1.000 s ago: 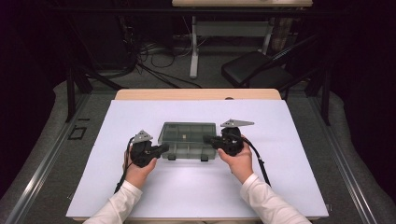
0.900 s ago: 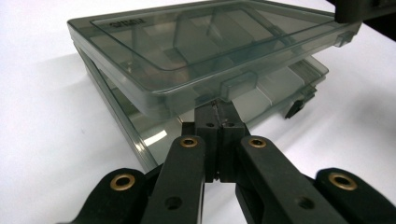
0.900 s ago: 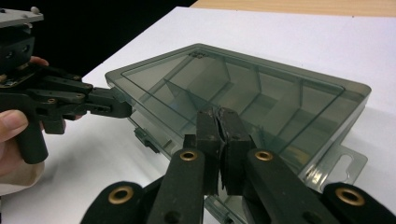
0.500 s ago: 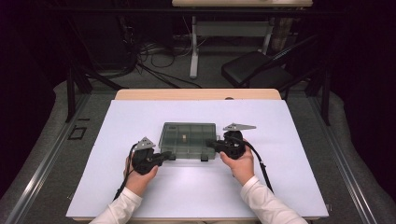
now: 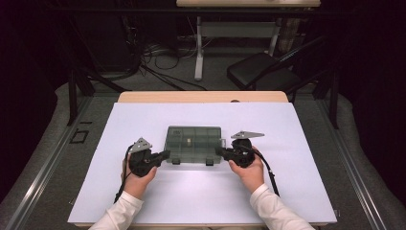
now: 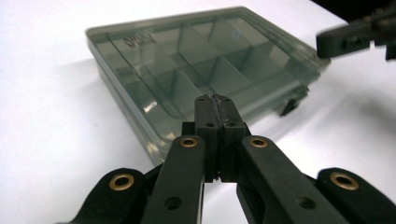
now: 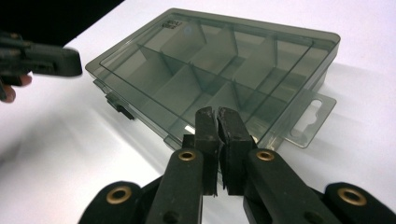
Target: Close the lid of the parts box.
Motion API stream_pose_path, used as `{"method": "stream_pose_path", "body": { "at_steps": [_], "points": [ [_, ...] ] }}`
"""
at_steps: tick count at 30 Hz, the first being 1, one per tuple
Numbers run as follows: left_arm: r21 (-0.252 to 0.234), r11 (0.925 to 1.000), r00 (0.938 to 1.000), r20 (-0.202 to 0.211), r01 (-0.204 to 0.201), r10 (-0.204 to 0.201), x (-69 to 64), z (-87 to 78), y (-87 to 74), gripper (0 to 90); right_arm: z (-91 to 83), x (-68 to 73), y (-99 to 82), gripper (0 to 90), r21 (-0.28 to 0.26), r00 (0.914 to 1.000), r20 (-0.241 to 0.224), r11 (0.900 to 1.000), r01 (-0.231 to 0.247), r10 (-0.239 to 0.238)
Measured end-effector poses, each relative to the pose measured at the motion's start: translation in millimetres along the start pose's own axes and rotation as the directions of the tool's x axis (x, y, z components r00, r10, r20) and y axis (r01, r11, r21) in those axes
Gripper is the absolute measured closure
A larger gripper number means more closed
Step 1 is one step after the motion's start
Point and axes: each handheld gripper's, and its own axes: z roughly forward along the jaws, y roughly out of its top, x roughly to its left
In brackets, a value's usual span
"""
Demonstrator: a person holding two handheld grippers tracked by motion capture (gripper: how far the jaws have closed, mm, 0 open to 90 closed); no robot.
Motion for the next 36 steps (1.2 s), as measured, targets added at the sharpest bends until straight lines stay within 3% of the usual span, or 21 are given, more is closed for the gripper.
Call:
{"method": "stream_pose_path", "body": {
  "at_steps": [7, 22, 36],
  "points": [
    [-0.019, 0.9993, 0.9994, -0.01, 0.033, -0.033, 9.6, 4.7, 2.9, 89.4, 1.0, 0.8, -3.3, 87.8, 0.014, 1.0, 0.007, 0.9999, -0.002, 0.002],
    [0.039, 0.9992, 0.999, -0.044, 0.009, -0.007, 10.4, 15.1, -1.1, 88.9, 0.4, -1.4, -7.0, 88.8, 0.017, 0.9999, 0.015, 0.9998, -0.003, 0.003],
    [0.007, 1.0, 0.9993, -0.038, 0.006, -0.006, 11.1, 15.6, -5.8, 89.8, 2.6, -1.9, -8.4, 89.8, 0.014, 0.9998, 0.016, 0.9999, 0.007, -0.007]
  ]
}}
